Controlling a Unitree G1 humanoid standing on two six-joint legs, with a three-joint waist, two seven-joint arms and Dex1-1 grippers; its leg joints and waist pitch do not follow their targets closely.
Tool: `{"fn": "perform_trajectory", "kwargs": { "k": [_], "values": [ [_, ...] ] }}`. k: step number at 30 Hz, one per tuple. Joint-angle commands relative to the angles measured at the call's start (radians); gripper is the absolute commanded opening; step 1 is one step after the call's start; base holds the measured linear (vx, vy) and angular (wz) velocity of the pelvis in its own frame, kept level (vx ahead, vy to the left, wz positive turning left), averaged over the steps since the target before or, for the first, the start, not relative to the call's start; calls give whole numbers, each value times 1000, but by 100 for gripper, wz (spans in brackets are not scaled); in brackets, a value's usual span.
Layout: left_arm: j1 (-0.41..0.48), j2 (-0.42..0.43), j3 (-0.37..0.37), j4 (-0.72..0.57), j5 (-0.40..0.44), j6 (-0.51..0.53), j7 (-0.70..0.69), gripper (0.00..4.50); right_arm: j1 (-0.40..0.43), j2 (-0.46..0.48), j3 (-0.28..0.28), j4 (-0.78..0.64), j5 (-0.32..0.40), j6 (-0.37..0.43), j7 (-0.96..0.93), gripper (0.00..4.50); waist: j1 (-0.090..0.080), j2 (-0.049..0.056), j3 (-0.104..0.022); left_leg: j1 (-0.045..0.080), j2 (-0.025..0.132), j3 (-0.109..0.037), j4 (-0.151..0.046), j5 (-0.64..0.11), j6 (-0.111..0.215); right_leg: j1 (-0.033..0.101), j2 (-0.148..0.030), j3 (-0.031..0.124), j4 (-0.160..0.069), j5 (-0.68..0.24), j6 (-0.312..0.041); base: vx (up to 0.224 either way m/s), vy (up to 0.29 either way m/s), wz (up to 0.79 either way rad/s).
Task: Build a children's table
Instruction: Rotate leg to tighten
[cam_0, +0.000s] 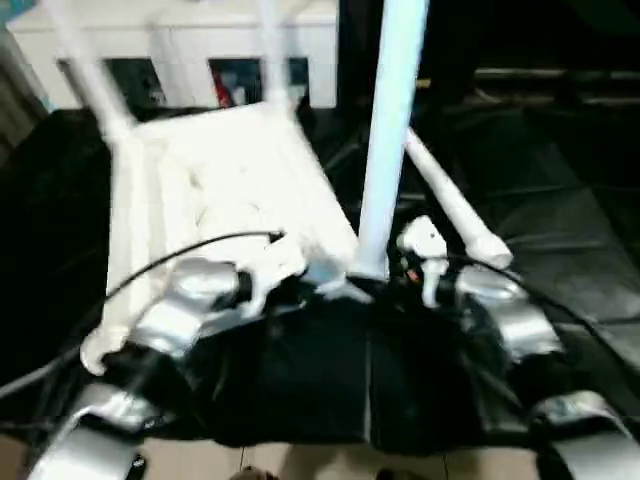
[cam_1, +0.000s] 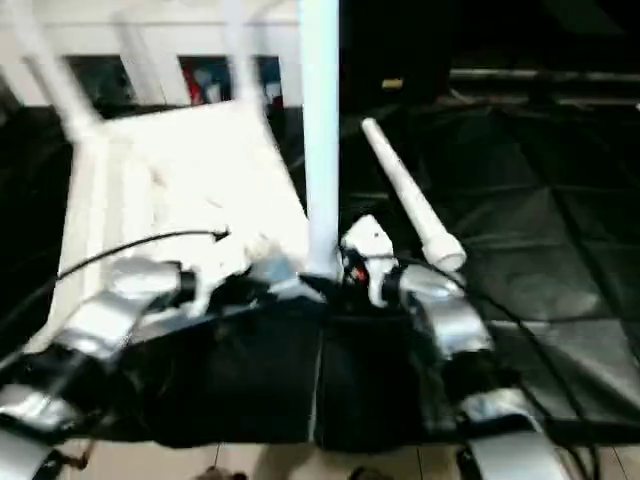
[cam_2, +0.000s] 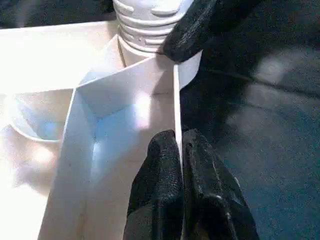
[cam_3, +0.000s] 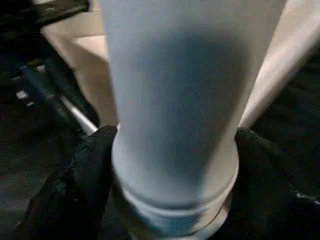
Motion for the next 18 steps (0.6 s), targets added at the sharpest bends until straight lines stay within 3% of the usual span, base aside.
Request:
{"fn": "perform_trajectory", "kwargs": {
  "k": [1, 3, 7, 12, 14, 17, 18],
  "values": [
    [29, 24, -16, -31, -22, 2, -54, 0, 10, -21, 9, -45, 29, 17, 59, 363, 4, -8, -84, 5, 44, -8, -55, -81, 155, 65, -58, 50, -31, -61, -286, 0, 0, 0],
    [32, 28, -14, -38, -24, 4, -60, 0, 11, -23, 10, -49, 33, 21, 65, 348, 3, -8, -81, 6, 44, -7, -56, -105, 146, 63, -58, 50, -36, -98, -283, 0, 0, 0],
    [35, 37, -9, -46, -32, 7, -75, 0, 16, -20, 16, -52, 42, 34, 78, 331, 3, -9, -76, 8, 43, -7, -62, -175, 98, 62, -61, 52, -49, -213, -255, 0, 0, 0],
    [19, 14, 7, -17, -23, 22, -14, 0, 36, 4, 16, -52, 33, 33, 49, 299, 3, -9, -77, 8, 43, -8, -63, -170, 81, 63, -61, 54, -48, -212, -244, 0, 0, 0],
    [-7, -19, 23, 25, -6, 47, 74, 0, 35, 30, 1, -22, 9, 45, -40, 280, 1, -11, -75, 10, 41, -7, -64, -175, 78, 61, -60, 54, -52, -228, -240, 0, 0, 0],
    [-37, -60, 36, 65, 6, 72, 161, 0, 18, 70, -25, 40, -10, 55, -177, 276, -2, -14, -69, 15, 36, -9, -68, -229, 47, 63, -66, 53, -68, -371, -199, 0, 0, 0],
    [-60, -94, 39, 97, 19, 90, 223, 0, 6, 102, -40, 82, -18, 62, -275, 276, -4, -11, -66, 18, 36, -9, -70, -244, 37, 56, -64, 53, -73, -413, -185, 0, 0, 0]
  ]
}}
